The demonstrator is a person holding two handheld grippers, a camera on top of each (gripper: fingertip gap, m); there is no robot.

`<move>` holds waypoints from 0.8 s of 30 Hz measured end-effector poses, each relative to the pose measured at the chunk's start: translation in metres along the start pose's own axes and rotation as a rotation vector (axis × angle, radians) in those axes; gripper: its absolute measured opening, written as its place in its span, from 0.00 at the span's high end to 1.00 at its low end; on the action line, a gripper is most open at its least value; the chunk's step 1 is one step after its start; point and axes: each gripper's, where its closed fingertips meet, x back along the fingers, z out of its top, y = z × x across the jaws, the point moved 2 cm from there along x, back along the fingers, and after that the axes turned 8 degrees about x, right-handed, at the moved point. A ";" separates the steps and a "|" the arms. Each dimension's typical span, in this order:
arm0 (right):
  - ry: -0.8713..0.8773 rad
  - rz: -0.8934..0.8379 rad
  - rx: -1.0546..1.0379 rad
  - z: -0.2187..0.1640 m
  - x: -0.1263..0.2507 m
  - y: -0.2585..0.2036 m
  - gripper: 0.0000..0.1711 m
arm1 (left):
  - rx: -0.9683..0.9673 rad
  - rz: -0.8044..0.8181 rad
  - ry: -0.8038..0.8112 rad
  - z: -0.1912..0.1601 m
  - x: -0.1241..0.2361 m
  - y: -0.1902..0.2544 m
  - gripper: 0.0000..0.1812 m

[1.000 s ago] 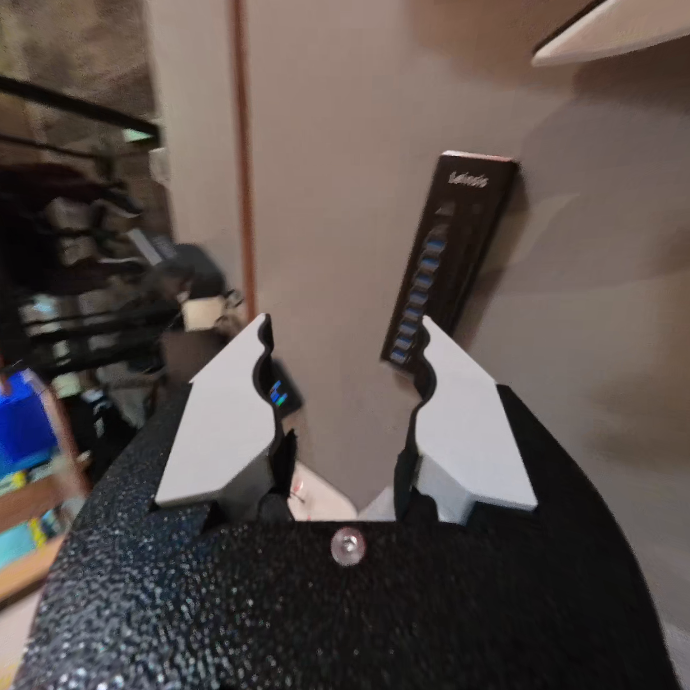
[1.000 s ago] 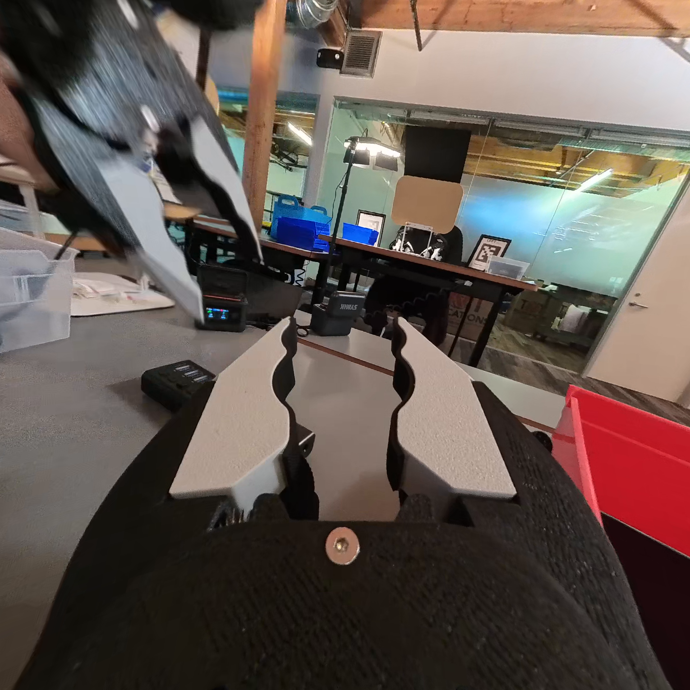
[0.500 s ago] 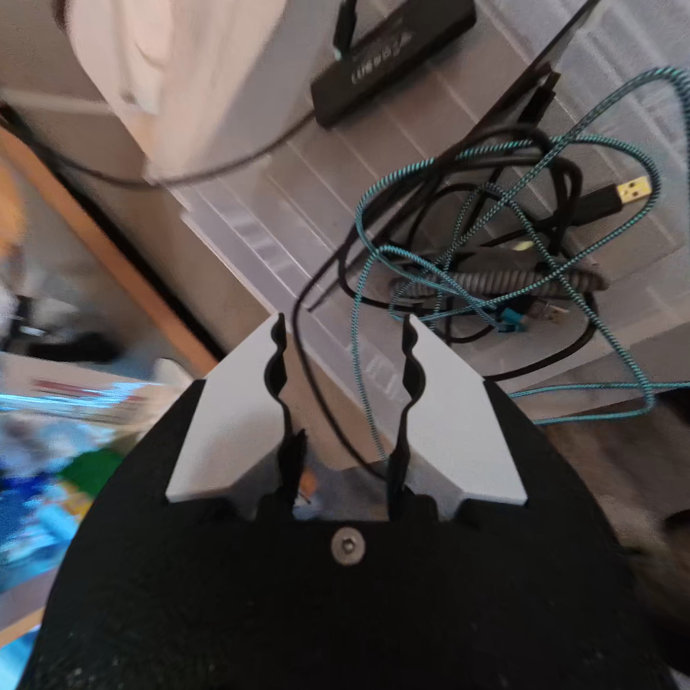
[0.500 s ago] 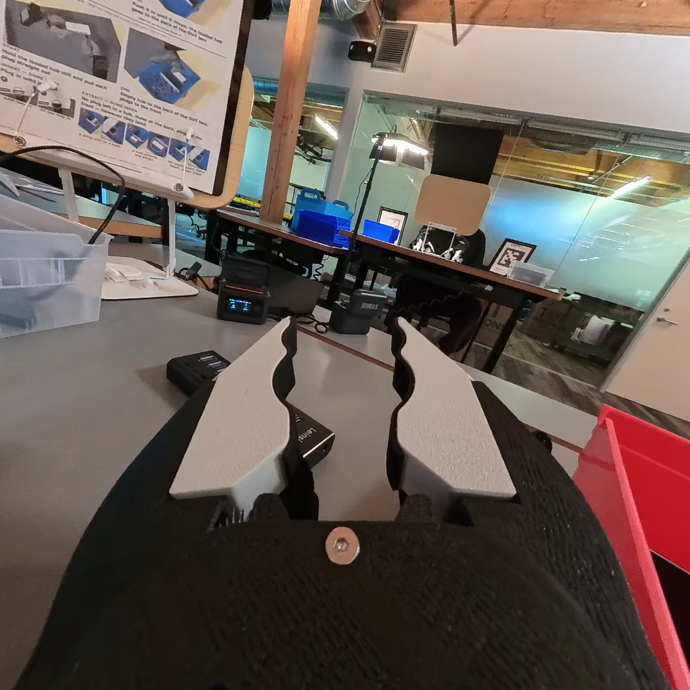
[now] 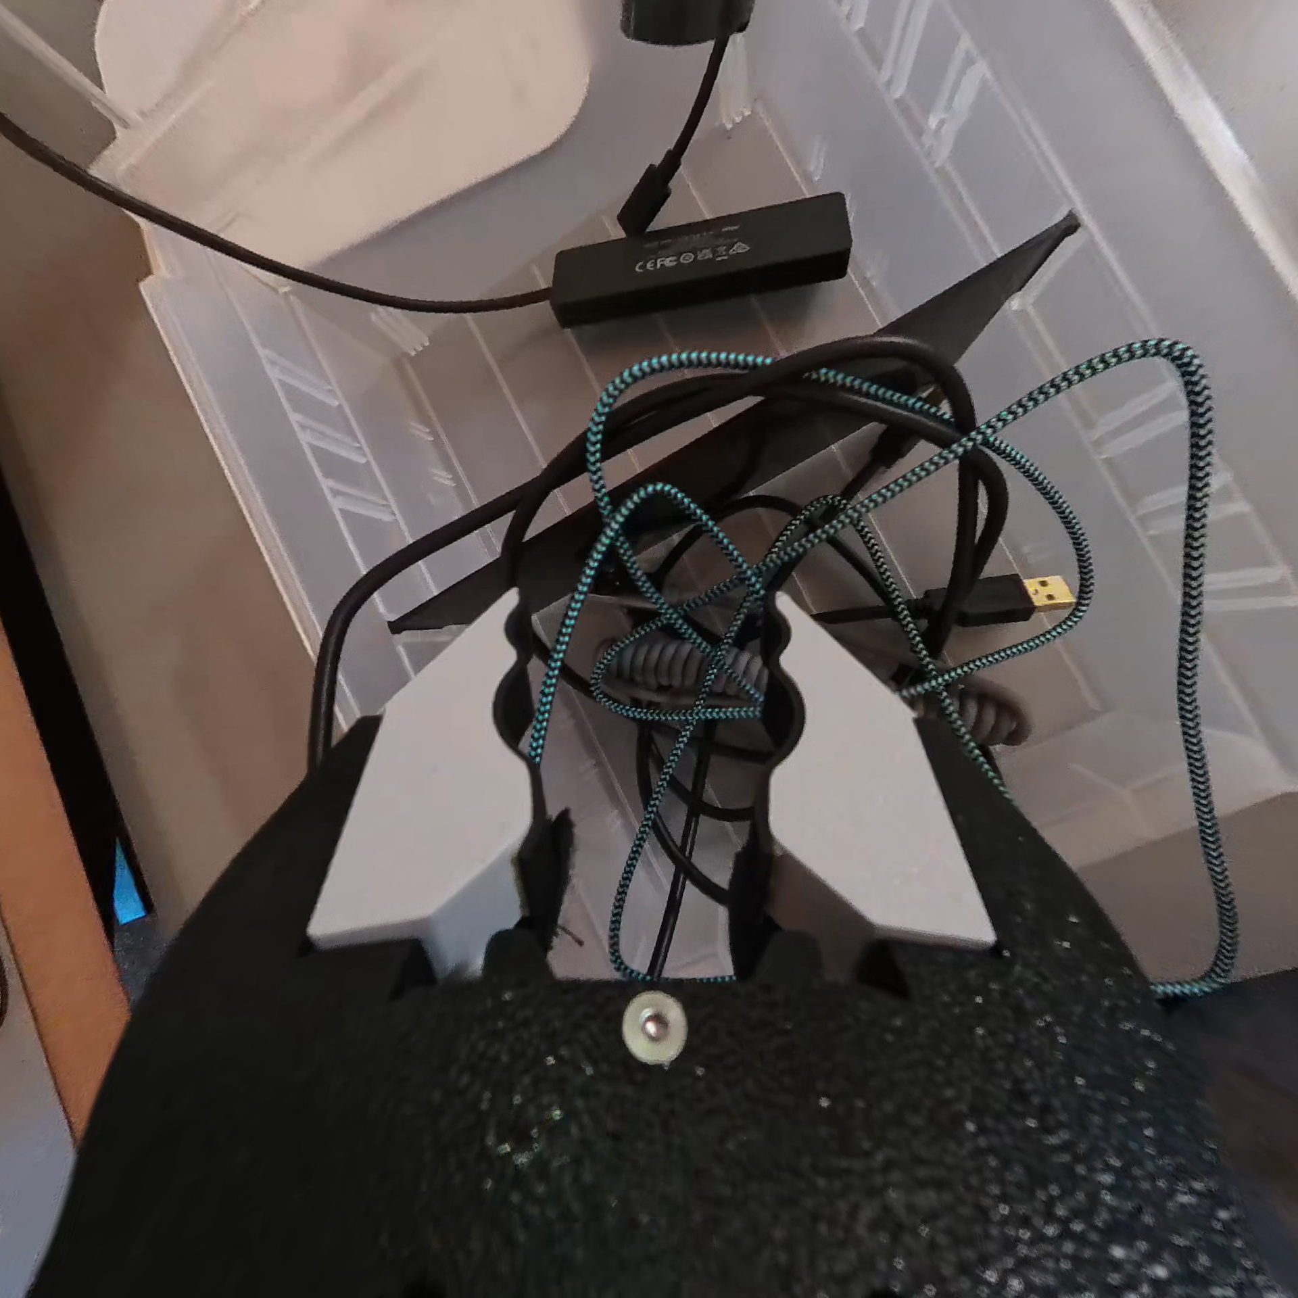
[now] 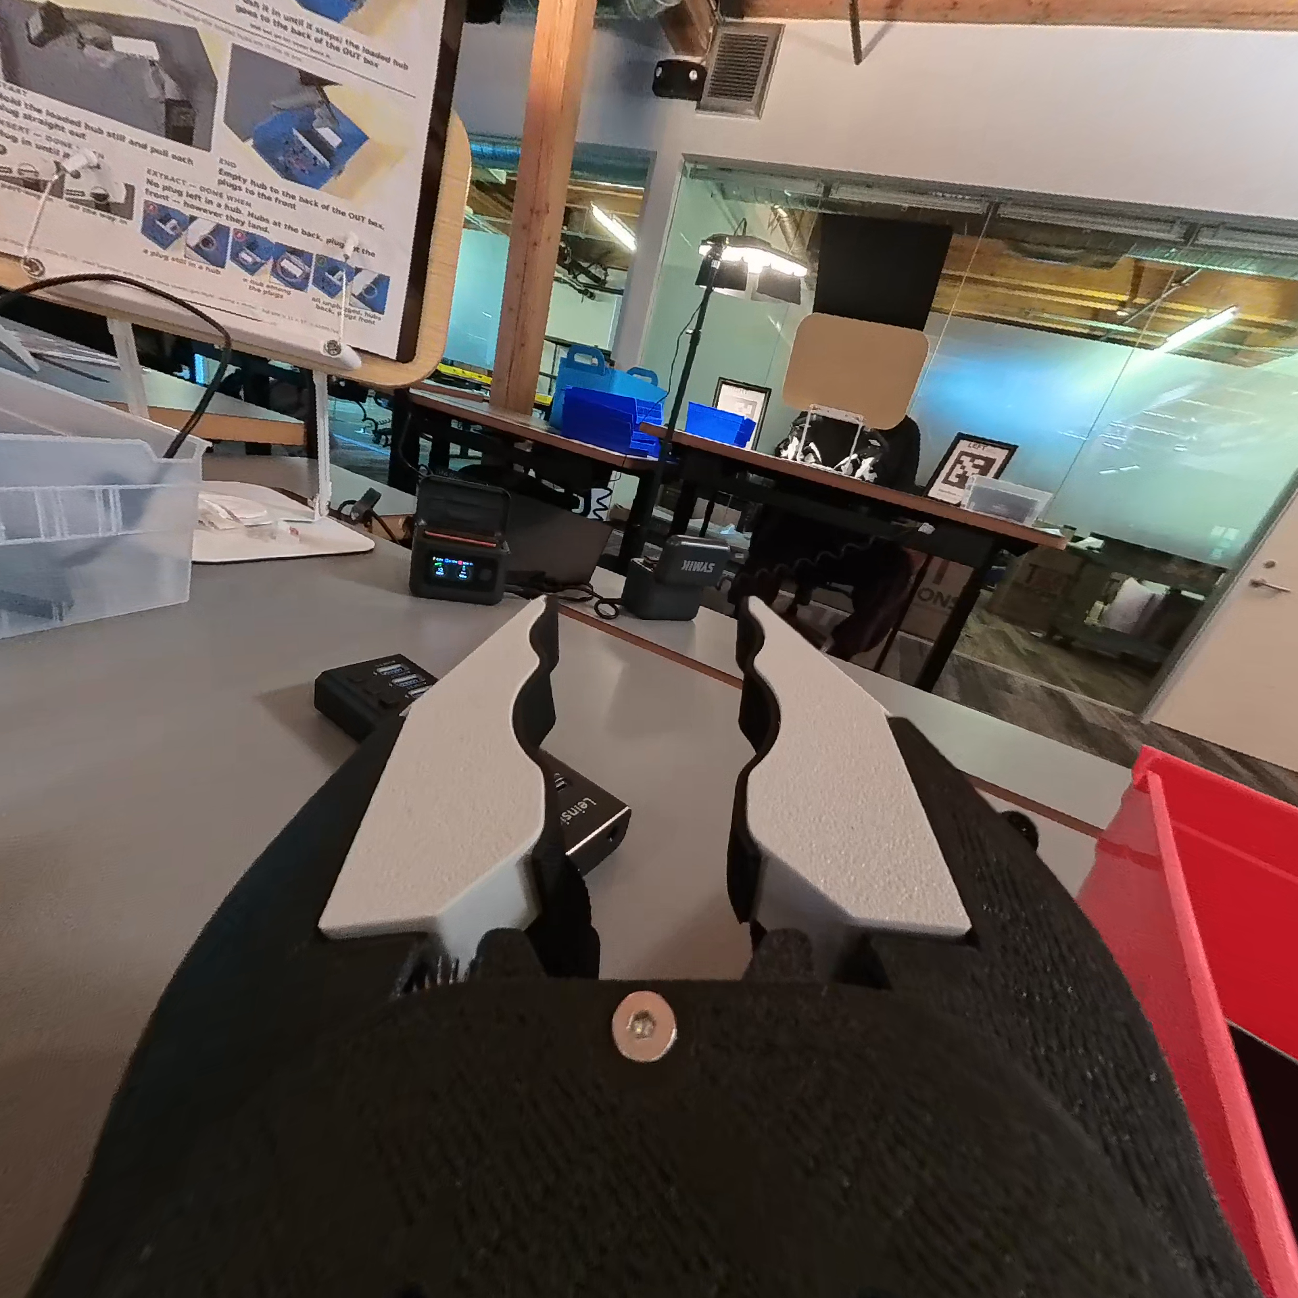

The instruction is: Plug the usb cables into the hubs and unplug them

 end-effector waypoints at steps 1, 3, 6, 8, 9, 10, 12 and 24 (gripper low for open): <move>-0.002 0.002 -0.002 0.000 0.000 0.000 0.71 | 0.007 -0.012 0.001 0.001 0.000 0.001 0.65; -0.003 0.004 -0.002 0.000 0.000 -0.001 0.71 | 0.026 -0.033 0.019 0.004 0.001 0.001 0.64; 0.000 0.007 -0.002 0.000 0.000 -0.001 0.71 | 0.015 -0.037 0.072 0.012 0.001 -0.001 0.73; -0.002 0.011 -0.004 0.000 0.000 -0.002 0.71 | -0.097 0.048 0.099 0.015 -0.001 -0.009 0.78; -0.002 0.011 -0.006 0.000 0.000 -0.002 0.71 | -0.149 0.103 0.078 0.013 -0.004 -0.013 0.81; -0.002 0.011 -0.007 0.000 0.000 -0.001 0.71 | -0.179 0.124 0.066 0.011 -0.006 -0.013 0.83; -0.001 0.010 -0.010 0.000 0.000 -0.001 0.71 | -0.212 0.140 0.059 0.011 -0.007 -0.009 0.85; 0.004 0.016 -0.012 0.002 0.001 -0.002 0.71 | -0.315 0.302 0.180 0.028 0.035 -0.012 0.99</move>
